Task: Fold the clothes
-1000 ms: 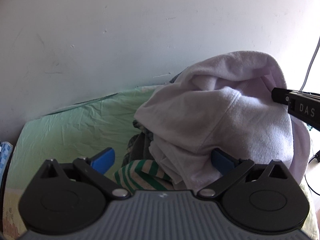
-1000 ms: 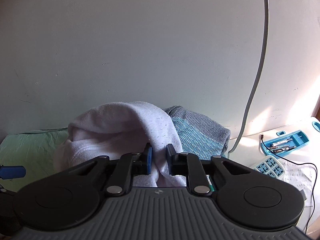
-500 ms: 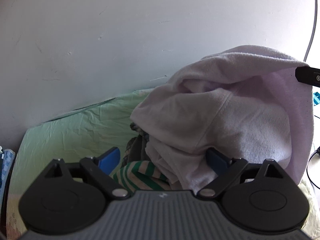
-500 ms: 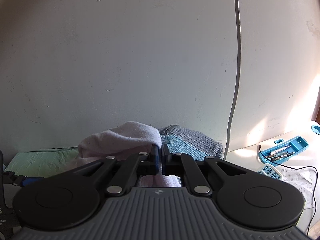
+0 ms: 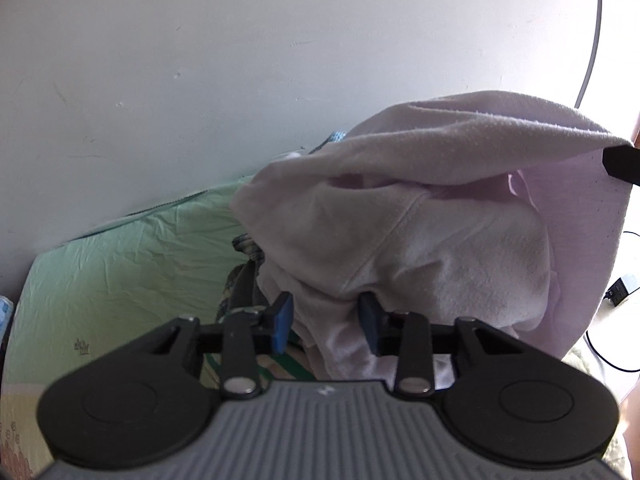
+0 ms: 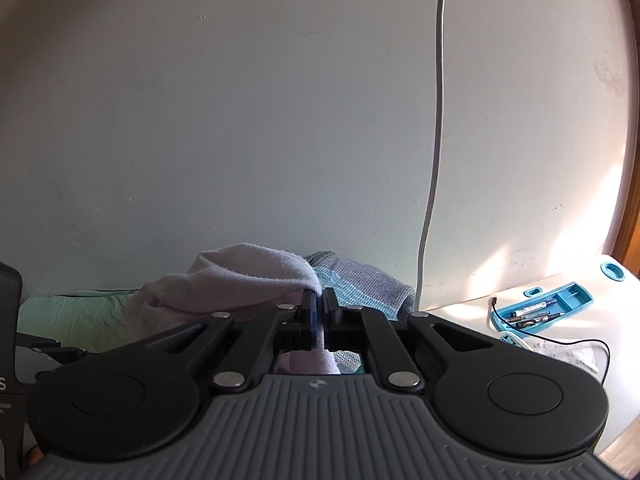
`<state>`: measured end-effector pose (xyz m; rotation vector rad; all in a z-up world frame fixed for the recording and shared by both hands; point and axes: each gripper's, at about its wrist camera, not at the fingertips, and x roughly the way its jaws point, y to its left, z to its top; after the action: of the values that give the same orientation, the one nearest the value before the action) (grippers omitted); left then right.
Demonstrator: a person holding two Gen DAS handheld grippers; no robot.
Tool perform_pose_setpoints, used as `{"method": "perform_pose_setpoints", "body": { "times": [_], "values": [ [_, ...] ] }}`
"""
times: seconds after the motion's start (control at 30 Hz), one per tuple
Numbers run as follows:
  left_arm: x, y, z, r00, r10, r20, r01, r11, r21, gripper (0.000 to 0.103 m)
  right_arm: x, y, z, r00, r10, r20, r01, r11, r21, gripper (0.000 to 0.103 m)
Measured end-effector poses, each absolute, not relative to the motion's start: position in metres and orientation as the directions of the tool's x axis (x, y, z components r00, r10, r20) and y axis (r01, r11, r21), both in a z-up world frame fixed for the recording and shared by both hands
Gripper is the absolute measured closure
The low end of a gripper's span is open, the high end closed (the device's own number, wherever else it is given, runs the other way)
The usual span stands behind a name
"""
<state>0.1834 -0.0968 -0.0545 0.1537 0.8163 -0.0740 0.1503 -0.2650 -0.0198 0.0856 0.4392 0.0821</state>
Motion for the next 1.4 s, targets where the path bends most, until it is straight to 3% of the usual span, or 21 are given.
{"method": "perform_pose_setpoints", "body": {
  "times": [0.17,0.4,0.63,0.67,0.73,0.77,0.8,0.83,0.9,0.97,1.03,1.07,1.1,1.17,1.4],
  "values": [
    [0.176,-0.093,-0.049,0.691,-0.016,-0.722,0.130,0.986,0.103,0.102,0.135,-0.268,-0.021,0.906,0.071,-0.418,-0.052,0.997,0.057,0.100],
    [0.134,-0.064,-0.041,0.756,0.025,-0.654,0.078,0.989,0.128,0.103,0.105,-0.281,-0.025,0.900,0.065,-0.431,-0.041,0.997,0.064,0.101],
    [0.093,-0.030,-0.048,0.715,0.006,-0.699,0.061,0.996,0.072,0.103,0.060,-0.279,-0.027,0.882,0.121,-0.456,-0.111,0.993,0.048,0.103],
    [0.092,-0.032,-0.050,0.701,-0.005,-0.713,0.067,0.996,0.060,0.103,0.062,-0.275,-0.028,0.882,0.124,-0.455,-0.125,0.992,0.030,0.099],
    [0.088,-0.035,-0.050,0.682,-0.023,-0.731,0.077,0.996,0.041,0.095,0.078,-0.266,-0.030,0.884,0.123,-0.451,-0.149,0.989,-0.023,0.064],
    [0.085,-0.036,-0.049,0.688,-0.025,-0.725,0.078,0.996,0.040,0.092,0.089,-0.263,-0.029,0.887,0.118,-0.447,-0.152,0.988,-0.039,0.032],
    [0.081,-0.037,-0.047,0.697,-0.021,-0.717,0.076,0.996,0.045,0.083,0.101,-0.260,-0.029,0.890,0.114,-0.442,-0.154,0.987,-0.056,0.013],
    [0.076,-0.039,-0.045,0.706,-0.015,-0.708,0.073,0.996,0.051,0.071,0.113,-0.255,-0.030,0.893,0.123,-0.432,-0.169,0.983,-0.070,0.012],
    [0.068,-0.040,-0.042,0.725,0.004,-0.689,0.066,0.995,0.075,0.060,0.135,-0.246,-0.034,0.898,0.122,-0.423,-0.181,0.978,-0.101,0.012],
    [0.063,-0.038,-0.039,0.726,0.019,-0.687,0.051,0.995,0.081,0.060,0.162,-0.239,-0.043,0.881,0.121,-0.457,-0.188,0.977,-0.104,0.014],
    [0.058,-0.029,-0.039,0.714,0.029,-0.700,0.025,0.997,0.067,0.068,0.183,-0.238,-0.053,0.848,0.134,-0.512,-0.186,0.981,-0.051,0.039],
    [0.056,-0.023,-0.039,0.705,0.035,-0.709,0.011,0.998,0.060,0.073,0.185,-0.242,-0.054,0.831,0.182,-0.526,-0.207,0.978,0.011,0.082],
    [0.053,-0.016,-0.040,0.700,0.047,-0.713,-0.006,0.998,0.059,0.081,0.187,-0.245,-0.054,0.813,0.231,-0.535,-0.226,0.971,0.075,0.097],
    [0.045,-0.002,-0.041,0.690,0.072,-0.720,-0.040,0.997,0.061,0.084,0.171,-0.245,-0.049,0.808,0.296,-0.509,-0.262,0.955,0.140,0.099],
    [0.004,0.043,-0.041,0.686,0.090,-0.722,-0.084,0.996,0.044,0.084,0.060,-0.207,-0.023,0.767,0.460,-0.447,-0.502,0.864,0.029,0.100]
  ]
}}
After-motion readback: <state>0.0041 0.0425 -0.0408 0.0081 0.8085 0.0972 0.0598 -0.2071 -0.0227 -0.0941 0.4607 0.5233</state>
